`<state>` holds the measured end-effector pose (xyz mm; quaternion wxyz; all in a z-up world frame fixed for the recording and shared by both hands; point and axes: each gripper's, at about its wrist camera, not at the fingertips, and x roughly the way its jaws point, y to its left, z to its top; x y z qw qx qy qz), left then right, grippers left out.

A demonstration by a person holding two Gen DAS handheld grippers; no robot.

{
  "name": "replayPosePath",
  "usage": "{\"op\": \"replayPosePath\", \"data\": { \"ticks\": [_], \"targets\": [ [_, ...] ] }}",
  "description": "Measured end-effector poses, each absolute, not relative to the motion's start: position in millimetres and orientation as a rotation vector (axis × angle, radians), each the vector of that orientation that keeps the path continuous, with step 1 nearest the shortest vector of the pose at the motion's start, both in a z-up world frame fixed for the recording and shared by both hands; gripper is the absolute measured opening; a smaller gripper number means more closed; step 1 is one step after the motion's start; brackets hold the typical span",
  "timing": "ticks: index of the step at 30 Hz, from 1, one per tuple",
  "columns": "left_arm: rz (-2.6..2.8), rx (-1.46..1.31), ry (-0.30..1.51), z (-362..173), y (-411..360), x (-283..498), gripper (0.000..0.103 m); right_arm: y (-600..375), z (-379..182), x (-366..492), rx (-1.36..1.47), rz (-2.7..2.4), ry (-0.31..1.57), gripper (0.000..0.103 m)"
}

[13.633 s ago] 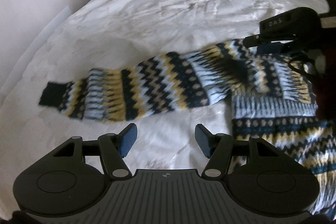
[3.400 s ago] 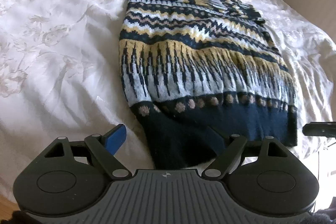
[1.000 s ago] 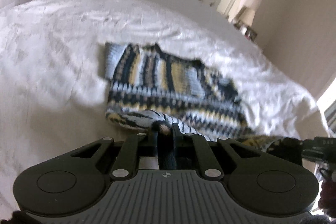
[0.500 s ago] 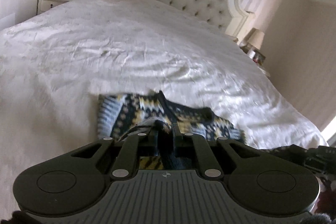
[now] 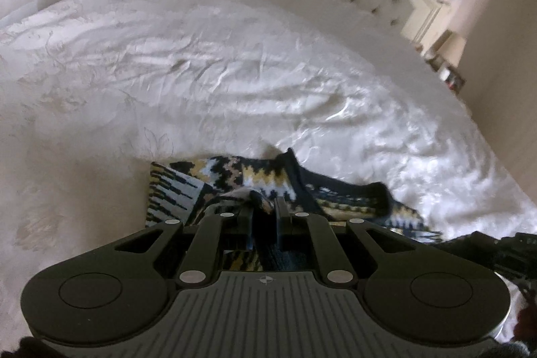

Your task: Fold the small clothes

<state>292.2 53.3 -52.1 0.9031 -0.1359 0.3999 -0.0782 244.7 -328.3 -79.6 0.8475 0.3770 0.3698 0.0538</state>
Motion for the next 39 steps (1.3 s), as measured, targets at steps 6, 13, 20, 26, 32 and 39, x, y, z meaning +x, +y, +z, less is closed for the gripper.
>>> {"op": "replayPosePath", "data": {
  "ticks": [6,13,20,26,32,39],
  "targets": [
    [-0.133,-0.257,0.885,-73.2,48.9,327.8,0.011,-334.3,-106.1,276.8,0.813,0.092,0.832,0.013],
    [-0.135,-0.32,0.933,-91.3,50.8,355.3,0.017,-339.6,-129.2,307.4,0.829,0.031,0.895,0.021],
    [-0.12,-0.378,0.874,-80.4,68.7,356.5,0.058,-344.9,-131.6,311.3,0.819,-0.006,0.868,0.061],
    [-0.129,-0.301,0.86,-59.4,73.4,351.1,0.061,-359.8,-112.4,300.0,0.842,-0.016,0.769,0.07],
    [-0.284,-0.103,0.928,-70.9,36.4,323.9,0.061,-344.0,-100.2,284.5,0.752,0.06,0.813,0.069],
    [-0.289,0.143,1.119,-125.8,26.0,298.7,0.061,-296.5,-113.9,273.4,0.488,0.149,0.962,0.069]
  ]
}}
